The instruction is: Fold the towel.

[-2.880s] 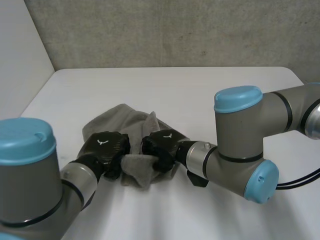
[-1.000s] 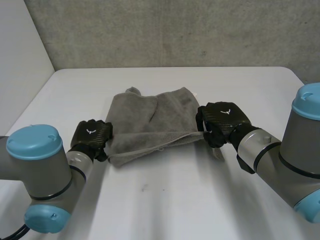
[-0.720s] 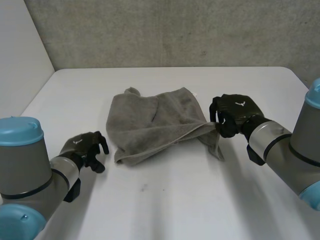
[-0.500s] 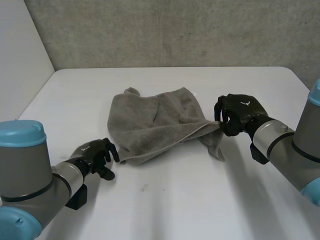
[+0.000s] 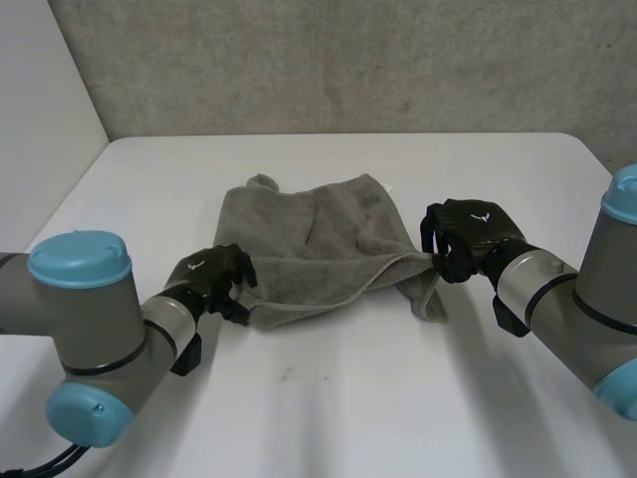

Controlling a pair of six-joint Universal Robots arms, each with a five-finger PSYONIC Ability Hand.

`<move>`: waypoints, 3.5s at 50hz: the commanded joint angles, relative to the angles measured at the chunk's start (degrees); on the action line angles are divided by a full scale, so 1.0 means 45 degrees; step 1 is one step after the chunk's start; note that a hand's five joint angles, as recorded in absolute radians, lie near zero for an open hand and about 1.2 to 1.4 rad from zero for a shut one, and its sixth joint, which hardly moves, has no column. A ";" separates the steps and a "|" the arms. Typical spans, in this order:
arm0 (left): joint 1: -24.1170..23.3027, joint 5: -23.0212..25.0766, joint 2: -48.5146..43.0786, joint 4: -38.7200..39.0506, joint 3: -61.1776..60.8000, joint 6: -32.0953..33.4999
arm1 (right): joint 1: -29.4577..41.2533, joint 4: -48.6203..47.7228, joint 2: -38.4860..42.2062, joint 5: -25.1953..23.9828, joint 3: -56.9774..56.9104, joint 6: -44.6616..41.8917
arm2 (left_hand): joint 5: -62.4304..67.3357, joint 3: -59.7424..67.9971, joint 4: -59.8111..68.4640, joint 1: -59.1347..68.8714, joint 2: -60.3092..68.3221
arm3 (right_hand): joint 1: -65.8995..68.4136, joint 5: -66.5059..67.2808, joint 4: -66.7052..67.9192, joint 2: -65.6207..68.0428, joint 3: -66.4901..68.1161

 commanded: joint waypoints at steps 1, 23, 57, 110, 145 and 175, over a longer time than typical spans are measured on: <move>-0.0310 -0.0024 -0.0393 -0.0046 0.0242 -0.0019 | -0.0001 -0.0019 0.0049 0.0000 -0.0003 0.0000 | 0.1311 0.1310 0.1334 0.1270 0.1310 | 0.5313 0.2860 0.2561 0.2843 0.2642; -0.0389 -0.1724 0.3200 -0.0144 0.1199 0.3398 | -0.0060 0.0894 -0.1701 0.0097 -0.2184 -0.3097 | 0.8520 0.8519 0.8544 0.8480 0.8519 | 0.5313 0.2860 0.2561 0.2843 0.2642; 0.0061 -0.0513 -0.0098 -0.6539 0.7443 0.8574 | 0.0742 0.7461 0.2139 0.1426 -0.8362 -0.9082 | 0.8520 0.8519 0.8544 0.8480 0.8519 | 0.5313 0.2860 0.2561 0.2843 0.2642; 0.0080 -0.0728 0.5856 0.0852 0.4265 0.8418 | 0.1679 0.4199 0.0713 -0.2187 -0.2913 0.2422 | 0.8520 0.8519 0.8544 0.8480 0.8519 | -0.6262 -0.8715 -0.9013 -0.8732 -0.8933; -0.2634 -0.1392 0.5661 0.0247 0.5632 0.8477 | 0.4374 0.1349 0.5301 -0.0745 -0.6895 0.8007 | 0.8520 0.8519 0.8544 0.8480 0.8519 | -0.6523 -0.8976 -0.9275 -0.8993 -0.9195; -0.1639 -0.1724 0.5173 0.0032 0.4968 0.8574 | 0.3359 0.0976 0.3507 0.0098 -0.6702 0.5547 | 0.8520 0.8519 0.8544 0.8480 0.8519 | 0.5313 0.2860 0.2561 0.2843 0.2642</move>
